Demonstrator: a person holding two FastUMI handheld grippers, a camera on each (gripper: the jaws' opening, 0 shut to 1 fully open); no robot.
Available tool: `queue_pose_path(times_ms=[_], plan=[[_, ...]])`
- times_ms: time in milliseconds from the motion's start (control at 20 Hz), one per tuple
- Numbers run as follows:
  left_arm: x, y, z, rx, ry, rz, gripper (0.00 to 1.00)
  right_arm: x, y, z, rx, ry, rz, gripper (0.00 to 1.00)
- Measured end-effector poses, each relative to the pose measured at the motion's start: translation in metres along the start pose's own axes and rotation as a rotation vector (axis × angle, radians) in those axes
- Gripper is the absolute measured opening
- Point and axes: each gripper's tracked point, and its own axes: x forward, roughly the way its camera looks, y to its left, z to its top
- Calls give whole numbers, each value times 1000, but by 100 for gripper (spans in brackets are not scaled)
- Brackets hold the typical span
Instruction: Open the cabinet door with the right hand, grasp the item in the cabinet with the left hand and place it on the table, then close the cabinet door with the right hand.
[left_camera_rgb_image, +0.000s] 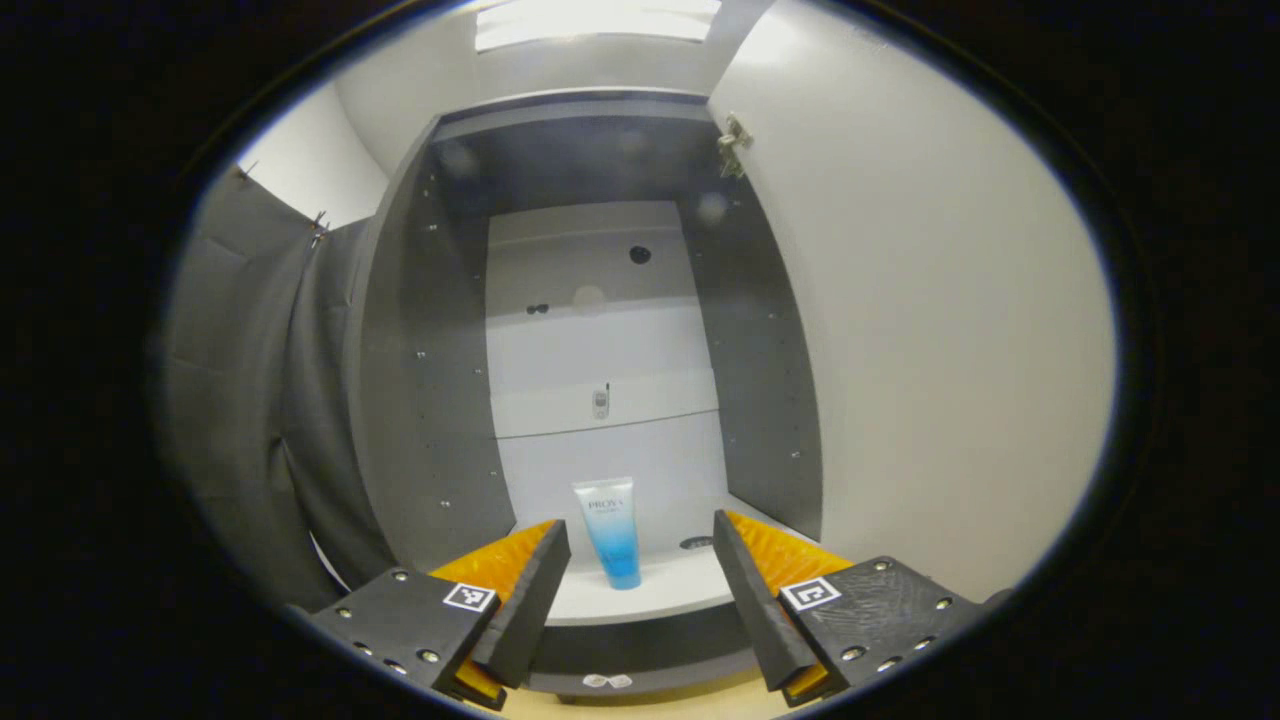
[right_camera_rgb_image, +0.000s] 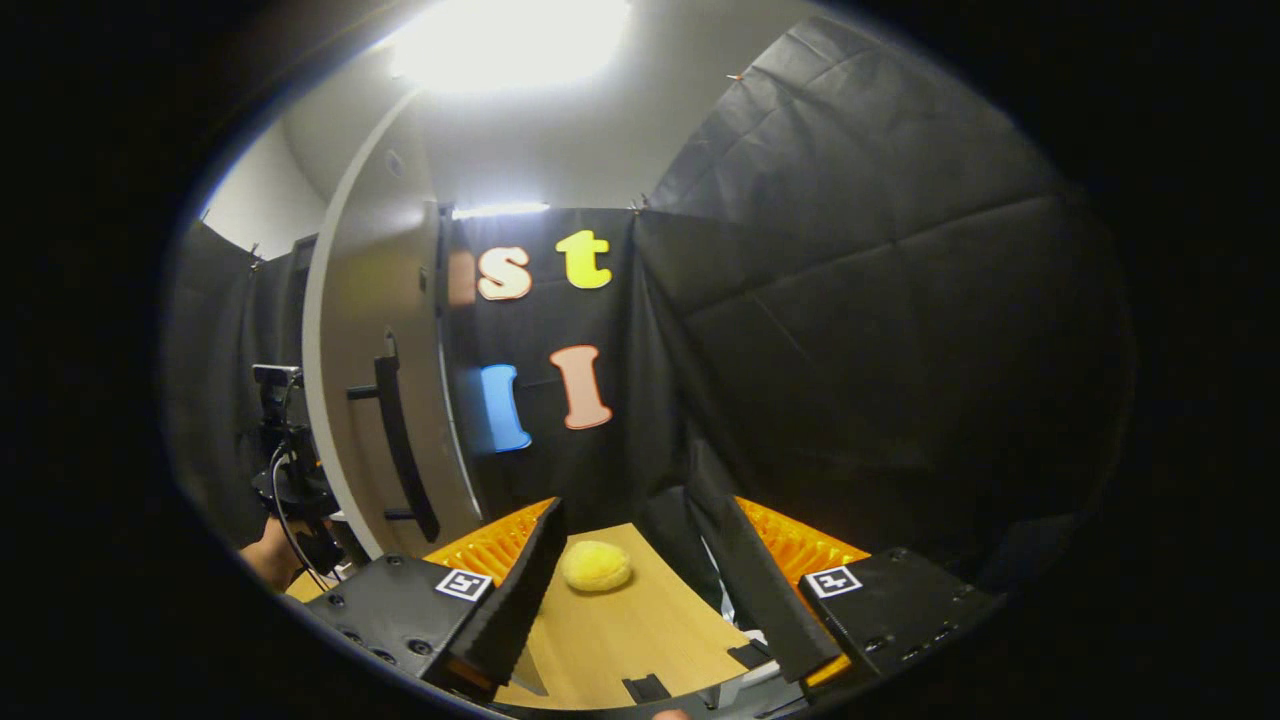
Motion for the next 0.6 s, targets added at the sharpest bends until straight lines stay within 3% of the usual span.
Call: queue_pose_path(times_ms=[300,600], plan=[[68,17,-35,-50,70,24,88,-19,-10,-5,-35,1,-143,98],[107,17,-67,-46,147,24,87,-32,-1,-15,-76,25,-200,98]])
